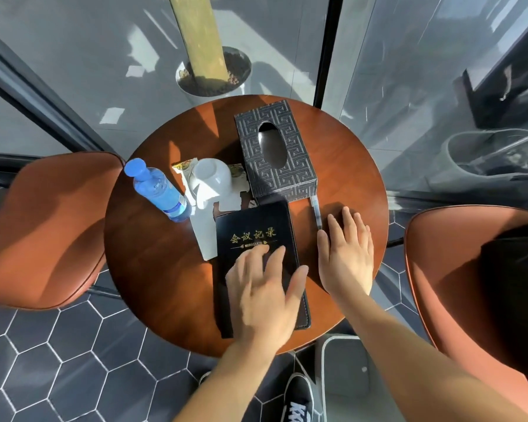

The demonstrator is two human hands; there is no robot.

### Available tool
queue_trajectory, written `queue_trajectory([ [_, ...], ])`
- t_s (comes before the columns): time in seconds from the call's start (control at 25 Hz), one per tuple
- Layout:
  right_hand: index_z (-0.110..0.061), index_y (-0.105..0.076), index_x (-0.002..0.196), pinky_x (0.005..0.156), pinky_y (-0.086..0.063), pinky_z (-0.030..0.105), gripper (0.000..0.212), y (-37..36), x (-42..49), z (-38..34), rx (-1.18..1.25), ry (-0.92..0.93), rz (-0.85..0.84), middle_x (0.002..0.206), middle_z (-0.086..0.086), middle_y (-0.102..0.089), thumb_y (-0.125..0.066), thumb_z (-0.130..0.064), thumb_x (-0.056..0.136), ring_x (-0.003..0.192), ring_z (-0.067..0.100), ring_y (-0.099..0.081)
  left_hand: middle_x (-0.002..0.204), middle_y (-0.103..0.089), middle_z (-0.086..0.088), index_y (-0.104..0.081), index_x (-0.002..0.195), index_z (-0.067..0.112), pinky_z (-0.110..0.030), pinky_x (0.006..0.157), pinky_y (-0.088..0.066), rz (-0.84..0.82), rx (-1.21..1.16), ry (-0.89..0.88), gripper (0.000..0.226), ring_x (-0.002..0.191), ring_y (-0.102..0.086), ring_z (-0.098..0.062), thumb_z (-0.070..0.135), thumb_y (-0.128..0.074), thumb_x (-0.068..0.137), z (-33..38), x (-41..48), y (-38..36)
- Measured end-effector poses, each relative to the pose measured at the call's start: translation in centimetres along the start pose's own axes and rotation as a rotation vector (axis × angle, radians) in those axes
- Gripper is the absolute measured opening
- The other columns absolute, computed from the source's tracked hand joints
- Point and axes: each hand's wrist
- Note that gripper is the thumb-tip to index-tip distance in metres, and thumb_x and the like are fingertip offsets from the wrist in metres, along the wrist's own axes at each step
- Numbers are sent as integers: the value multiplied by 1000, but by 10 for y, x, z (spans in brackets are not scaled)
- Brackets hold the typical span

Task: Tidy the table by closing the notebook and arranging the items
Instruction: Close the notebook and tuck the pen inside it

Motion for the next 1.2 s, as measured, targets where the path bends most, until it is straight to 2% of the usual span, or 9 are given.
queue_trajectory([
  [0.2,-17,-59,135,121,-23,47,42,18,-3,1,368,-28,76,152,3,-47,-43,-40,103,146,26,-32,124,-59,-15,-61,127,12,-40,88,-49,-66,-23,191,50,112,-55,-31,41,-67,86,-60,2,6],
  [0.32,-12,-69,116,96,-42,42,28,26,-27,-7,400,217,260,121,5,-65,-59,-29,97,113,29,-54,133,-51,-15,-48,140,13,-36,90,-50,-146,-80,306,69,118,-53,-29,45,-71,82,-68,10,6],
  [0.4,-12,-70,116,86,-45,34,29,25,-45,-22,335,268,140,112,4,-69,-64,-30,94,100,27,-59,137,-49,-15,-41,145,15,-36,92,-50,-155,-72,317,78,121,-51,-29,46,-73,80,-67,13,3],
  [0.56,-18,-55,140,94,-50,31,49,25,-51,-49,330,17,-228,130,-1,-64,-66,-33,94,117,22,-59,141,-48,-16,-33,148,17,-40,98,-47,-176,-102,422,90,126,-47,-32,42,-79,75,-64,21,0],
  [0.76,-25,-62,128,68,-57,22,45,36,-40,-51,781,-259,-359,100,-10,-69,-74,-36,86,90,9,-68,126,-50,-4,-35,146,24,-37,93,-52,-77,-376,463,95,112,-56,-25,21,-88,66,-69,18,11],
  [0.88,-28,-74,94,63,-52,18,12,47,-38,-48,1156,-287,-360,81,-11,-73,-78,-32,84,79,9,-69,111,-43,14,-26,149,38,-32,92,-51,-10,-498,334,109,102,-52,-5,11,-88,63,-77,2,28],
  [1.04,-21,-68,89,77,-56,29,14,61,-38,-58,1521,-128,-398,99,9,-76,-79,-26,81,91,21,-71,112,-42,26,-20,146,54,-6,84,-44,54,-570,195,114,103,-53,0,12,-87,64,-83,2,57],
  [1.12,-17,-67,93,82,-57,36,25,66,-42,-63,1574,-45,-410,105,18,-74,-82,-31,79,97,28,-71,121,-45,13,-34,146,43,-8,91,-43,134,-444,44,93,112,-53,-2,23,-83,71,-86,18,78],
  [1.2,-13,-65,95,82,-57,39,35,68,-44,-64,1559,-18,-403,104,22,-73,-84,-37,77,95,30,-69,130,-50,-2,-57,134,23,-23,99,-46,185,-250,-233,60,119,-54,-14,29,-77,78,-89,34,95],
])
Point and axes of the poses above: each hand's wrist, its own x-axis towards the middle knuckle, its own y-axis out of the back of the hand, z = x × y
